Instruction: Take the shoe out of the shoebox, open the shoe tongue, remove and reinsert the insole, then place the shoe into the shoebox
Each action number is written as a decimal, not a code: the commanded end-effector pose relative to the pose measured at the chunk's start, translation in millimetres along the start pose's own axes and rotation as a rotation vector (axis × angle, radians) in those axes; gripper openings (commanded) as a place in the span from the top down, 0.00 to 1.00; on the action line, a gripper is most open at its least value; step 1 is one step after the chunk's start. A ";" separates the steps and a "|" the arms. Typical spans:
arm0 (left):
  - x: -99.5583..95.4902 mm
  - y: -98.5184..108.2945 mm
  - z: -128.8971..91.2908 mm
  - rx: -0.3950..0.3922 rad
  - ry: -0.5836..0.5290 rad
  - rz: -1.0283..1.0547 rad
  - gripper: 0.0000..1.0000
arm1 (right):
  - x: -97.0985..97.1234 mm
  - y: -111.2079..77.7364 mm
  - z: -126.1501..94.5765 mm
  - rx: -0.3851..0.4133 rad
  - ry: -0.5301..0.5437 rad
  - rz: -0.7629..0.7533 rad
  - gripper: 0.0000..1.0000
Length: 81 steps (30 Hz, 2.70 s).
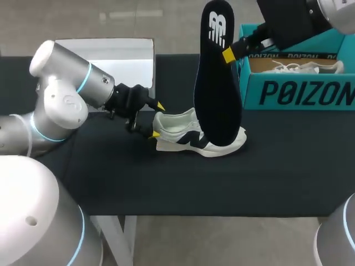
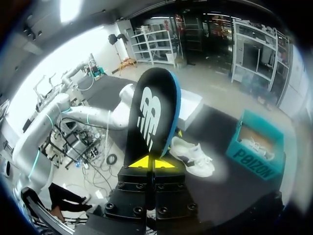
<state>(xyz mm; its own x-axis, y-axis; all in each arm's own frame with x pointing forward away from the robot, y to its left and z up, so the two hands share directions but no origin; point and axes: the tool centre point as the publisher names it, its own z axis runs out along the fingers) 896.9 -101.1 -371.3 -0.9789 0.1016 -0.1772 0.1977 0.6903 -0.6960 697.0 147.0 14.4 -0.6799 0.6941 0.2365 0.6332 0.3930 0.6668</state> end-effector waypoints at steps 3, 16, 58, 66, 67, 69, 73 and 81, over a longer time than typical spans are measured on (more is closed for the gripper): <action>4.2 -9.5 -9.4 -0.136 -0.005 -0.001 0.00 | -1.9 -3.8 2.4 -0.012 0.003 0.014 1.00; 12.0 -16.3 -20.8 -0.467 -0.012 -0.149 0.00 | -0.6 3.8 5.4 0.029 0.041 0.033 1.00; -4.5 -39.4 -32.5 -0.669 0.136 -0.162 0.00 | 2.3 1.7 6.8 0.031 0.027 0.107 1.00; 2.0 -47.6 -29.4 -0.673 0.118 -0.086 0.00 | 2.9 2.5 9.2 0.027 0.026 0.109 1.00; 2.0 -47.6 -27.9 -0.673 0.117 -0.086 0.00 | 3.2 2.2 9.4 0.027 0.025 0.110 1.00; 0.3 -46.4 -21.8 -0.673 0.112 -0.083 0.00 | 4.1 1.8 9.8 0.029 0.025 0.114 1.00; -7.5 -41.3 -2.8 -0.687 0.102 -0.098 0.00 | 5.2 0.8 9.7 0.031 0.025 0.122 1.00; -23.1 -36.9 34.1 -0.705 0.089 -0.086 0.00 | 5.6 -2.0 8.9 0.032 0.019 0.137 1.00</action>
<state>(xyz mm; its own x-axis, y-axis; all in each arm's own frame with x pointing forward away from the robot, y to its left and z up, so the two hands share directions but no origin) 902.8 -136.1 -350.7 -0.9952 0.0540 -0.0822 0.0624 0.9927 -0.1034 694.2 153.1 7.6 -0.5964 0.7279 0.3384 0.7289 0.3144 0.6082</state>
